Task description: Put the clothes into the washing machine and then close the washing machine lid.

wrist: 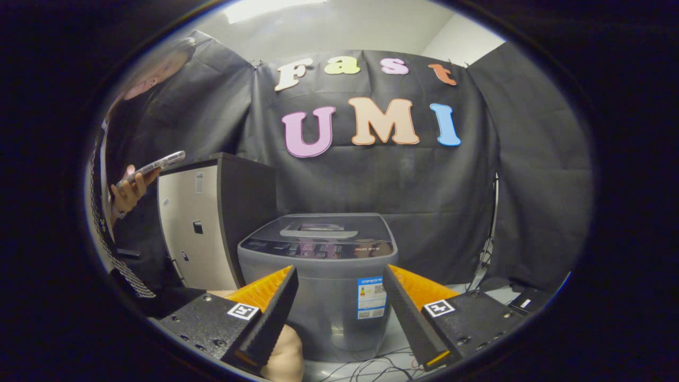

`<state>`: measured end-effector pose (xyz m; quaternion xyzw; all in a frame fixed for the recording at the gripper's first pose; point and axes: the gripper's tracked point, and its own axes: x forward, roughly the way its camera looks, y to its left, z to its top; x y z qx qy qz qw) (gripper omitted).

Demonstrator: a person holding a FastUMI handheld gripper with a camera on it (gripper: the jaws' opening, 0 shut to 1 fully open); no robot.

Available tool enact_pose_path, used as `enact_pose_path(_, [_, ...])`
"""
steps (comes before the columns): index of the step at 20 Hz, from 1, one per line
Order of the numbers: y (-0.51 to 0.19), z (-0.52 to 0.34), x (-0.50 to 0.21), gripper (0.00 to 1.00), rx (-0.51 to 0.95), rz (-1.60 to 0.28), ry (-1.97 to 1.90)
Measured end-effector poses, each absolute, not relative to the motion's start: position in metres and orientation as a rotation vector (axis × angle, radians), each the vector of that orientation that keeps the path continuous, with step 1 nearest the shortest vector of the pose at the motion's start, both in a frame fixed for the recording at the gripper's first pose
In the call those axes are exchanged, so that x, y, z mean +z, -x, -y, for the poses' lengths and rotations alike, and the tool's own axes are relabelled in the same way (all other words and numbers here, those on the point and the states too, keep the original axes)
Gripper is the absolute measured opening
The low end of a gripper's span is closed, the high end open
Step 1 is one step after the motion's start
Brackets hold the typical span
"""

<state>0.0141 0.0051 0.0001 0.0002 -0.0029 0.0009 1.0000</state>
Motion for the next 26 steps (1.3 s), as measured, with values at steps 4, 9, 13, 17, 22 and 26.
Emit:
enact_pose_path(4, [-0.0139,-0.0049,0.0005,0.97,0.002,0.006,0.000])
enact_pose_path(9, [-0.0136,-0.0050,0.0003,0.97,0.002,0.006,-0.001])
enact_pose_path(13, [-0.0132,-0.0049,0.0005,0.97,0.002,0.006,0.000])
enact_pose_path(17, [-0.0131,-0.0051,0.0001,0.97,0.005,0.004,-0.001])
enact_pose_path(22, [-0.0131,-0.0073,0.0004,0.97,0.016,0.005,0.000])
enact_pose_path(26, [-0.0131,-0.0072,0.0005,0.97,0.016,0.006,-0.001])
